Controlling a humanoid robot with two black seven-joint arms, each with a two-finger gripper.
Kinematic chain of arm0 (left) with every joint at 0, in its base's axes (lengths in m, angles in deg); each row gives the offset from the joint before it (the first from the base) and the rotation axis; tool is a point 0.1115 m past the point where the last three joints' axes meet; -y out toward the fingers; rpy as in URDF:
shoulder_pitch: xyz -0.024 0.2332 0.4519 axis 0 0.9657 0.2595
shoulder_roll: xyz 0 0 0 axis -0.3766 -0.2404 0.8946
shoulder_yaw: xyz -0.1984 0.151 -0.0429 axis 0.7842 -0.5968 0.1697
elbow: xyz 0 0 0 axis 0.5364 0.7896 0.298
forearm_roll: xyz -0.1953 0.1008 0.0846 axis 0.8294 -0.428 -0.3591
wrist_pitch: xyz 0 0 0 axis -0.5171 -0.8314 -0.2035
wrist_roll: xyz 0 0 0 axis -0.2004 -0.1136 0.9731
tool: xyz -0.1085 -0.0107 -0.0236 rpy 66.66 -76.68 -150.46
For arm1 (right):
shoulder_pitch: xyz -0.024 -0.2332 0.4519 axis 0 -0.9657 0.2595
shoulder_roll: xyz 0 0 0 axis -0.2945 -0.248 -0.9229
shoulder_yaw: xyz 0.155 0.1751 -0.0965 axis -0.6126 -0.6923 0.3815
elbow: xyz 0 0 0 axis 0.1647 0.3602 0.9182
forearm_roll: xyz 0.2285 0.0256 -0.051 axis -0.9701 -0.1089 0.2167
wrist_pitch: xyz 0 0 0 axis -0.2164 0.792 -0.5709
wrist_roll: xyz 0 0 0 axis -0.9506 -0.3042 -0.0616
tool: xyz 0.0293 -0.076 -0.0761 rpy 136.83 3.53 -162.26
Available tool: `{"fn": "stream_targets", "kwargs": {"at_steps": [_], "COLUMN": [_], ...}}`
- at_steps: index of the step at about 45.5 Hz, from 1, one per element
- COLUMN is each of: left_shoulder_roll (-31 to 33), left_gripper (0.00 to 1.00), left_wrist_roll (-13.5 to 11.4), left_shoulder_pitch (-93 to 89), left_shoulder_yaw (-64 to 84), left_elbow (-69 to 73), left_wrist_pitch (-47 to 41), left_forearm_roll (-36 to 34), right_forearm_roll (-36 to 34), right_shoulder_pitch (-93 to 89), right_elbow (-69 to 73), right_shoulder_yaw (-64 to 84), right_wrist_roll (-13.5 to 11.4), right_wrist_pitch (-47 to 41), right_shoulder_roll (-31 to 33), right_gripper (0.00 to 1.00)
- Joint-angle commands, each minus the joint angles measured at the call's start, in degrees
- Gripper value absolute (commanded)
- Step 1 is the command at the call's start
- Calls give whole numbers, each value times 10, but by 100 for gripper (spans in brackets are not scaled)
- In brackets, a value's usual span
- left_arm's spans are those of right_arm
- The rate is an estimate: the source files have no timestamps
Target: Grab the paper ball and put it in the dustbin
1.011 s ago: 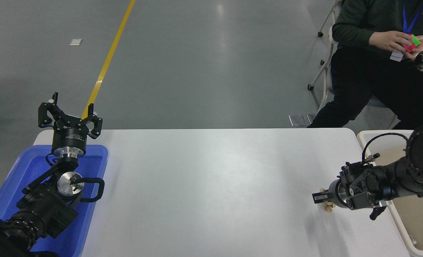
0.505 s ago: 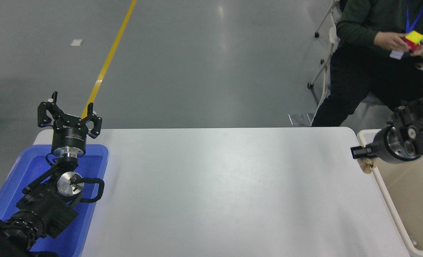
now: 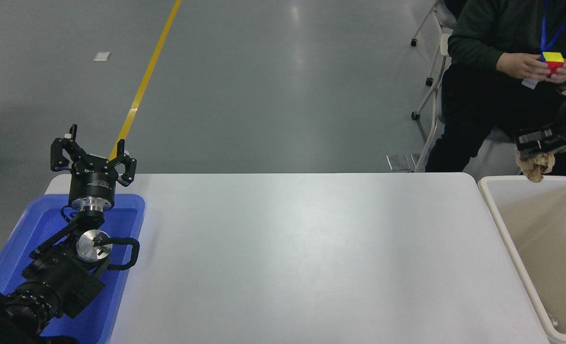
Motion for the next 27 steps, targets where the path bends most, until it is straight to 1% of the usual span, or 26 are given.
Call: {"fn": "stream_targets", "kwargs": {"at_steps": [1,6,12,20,24,27], "left_shoulder_roll": [0,0,0,0,0,0], "left_gripper": [99,99,99,99,99,99], "left_wrist_roll": [0,0,0,0,0,0], "left_shoulder_pitch": [0,0,0,1,0,0], "left_shoulder_yaw": [-1,0,-1,-1,-1,0], "left_elbow": [0,0,0,0,0,0], "left_wrist_pitch": [0,0,0,0,0,0], "left_forearm_roll": [0,0,0,0,0,0], "right_forearm_roll": [2,1,-12,-66,-88,-112], "right_shoulder_pitch": [-23,-100,-234,-460,-579,-669], "right_elbow": [-41,-83,-173,-321,-423,-505], "right_shoulder_yaw": [-6,-7,-30,-187,-283,-368], "right_wrist_roll": [-4,-4,-4,-4,-4,-4], "right_wrist_pitch": [19,122,245,360,399,407], "right_shoulder_roll": [46,71,104,158,169,159], "right_gripper": [0,0,0,0,0,0]}}
